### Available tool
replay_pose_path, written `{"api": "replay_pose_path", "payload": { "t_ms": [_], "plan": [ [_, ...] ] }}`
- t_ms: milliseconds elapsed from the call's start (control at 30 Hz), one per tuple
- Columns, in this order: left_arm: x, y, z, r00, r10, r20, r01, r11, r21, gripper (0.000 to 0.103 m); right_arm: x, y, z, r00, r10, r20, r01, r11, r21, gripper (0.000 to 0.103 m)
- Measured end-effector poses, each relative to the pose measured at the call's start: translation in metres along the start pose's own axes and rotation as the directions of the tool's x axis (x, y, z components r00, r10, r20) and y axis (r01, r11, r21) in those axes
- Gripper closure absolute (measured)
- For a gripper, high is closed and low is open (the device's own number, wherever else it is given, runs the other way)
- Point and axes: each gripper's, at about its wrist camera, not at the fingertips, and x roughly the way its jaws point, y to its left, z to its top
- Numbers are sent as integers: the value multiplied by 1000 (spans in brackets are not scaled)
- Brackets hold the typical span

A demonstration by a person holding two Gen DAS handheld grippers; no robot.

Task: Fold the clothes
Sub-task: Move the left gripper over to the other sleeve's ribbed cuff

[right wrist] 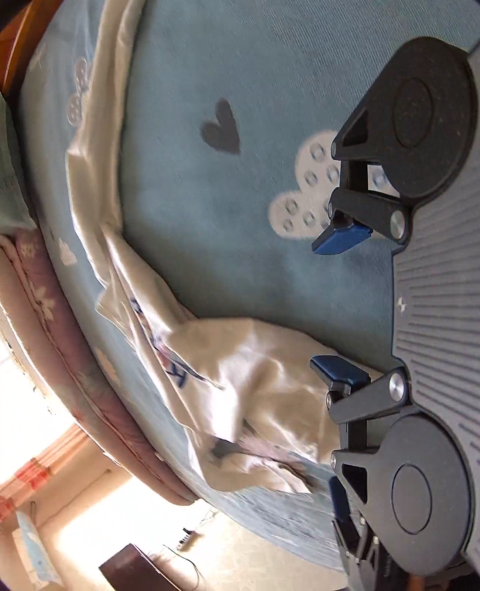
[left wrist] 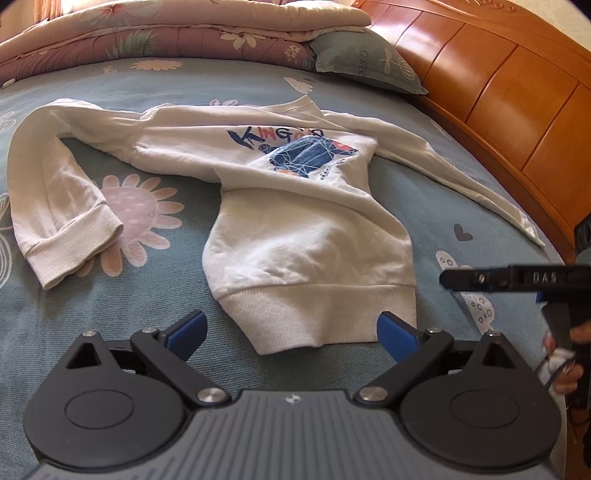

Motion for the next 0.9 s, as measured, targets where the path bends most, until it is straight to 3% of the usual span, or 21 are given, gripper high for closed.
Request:
{"api": "replay_pose_path", "payload": {
  "t_ms": [100,200,367,433,500,633,733,900],
  "plan": [
    [-1,24,1,1000,19,21,-18,997,-78,5,8,13,-13,999,8,32,-7,1000,-15,19],
    [8,56,-3,1000,28,-10,-29,981,-191,5,9,13,-14,999,19,44,-19,1000,1,15],
    [6,98,-22,984,-106,143,148,935,-323,1,5,-4,-15,994,82,78,-90,991,95,15],
    [5,105,-23,977,-132,166,183,923,-339,1,5,-9,-17,990,101,98,-112,987,119,15],
    [4,106,-18,982,-127,141,167,929,-331,1,5,-11,-18,988,111,111,-125,983,132,15],
    [-5,120,-6,991,18,130,30,932,-361,1,5,-12,-19,986,120,116,-135,982,135,15],
    [-9,142,-4,991,26,133,34,901,-432,3,6,-14,-20,984,129,123,-145,980,133,15],
    [-18,147,11,988,87,130,-27,913,-406,3,5,-13,-20,984,129,122,-145,980,134,15]
  ]
}}
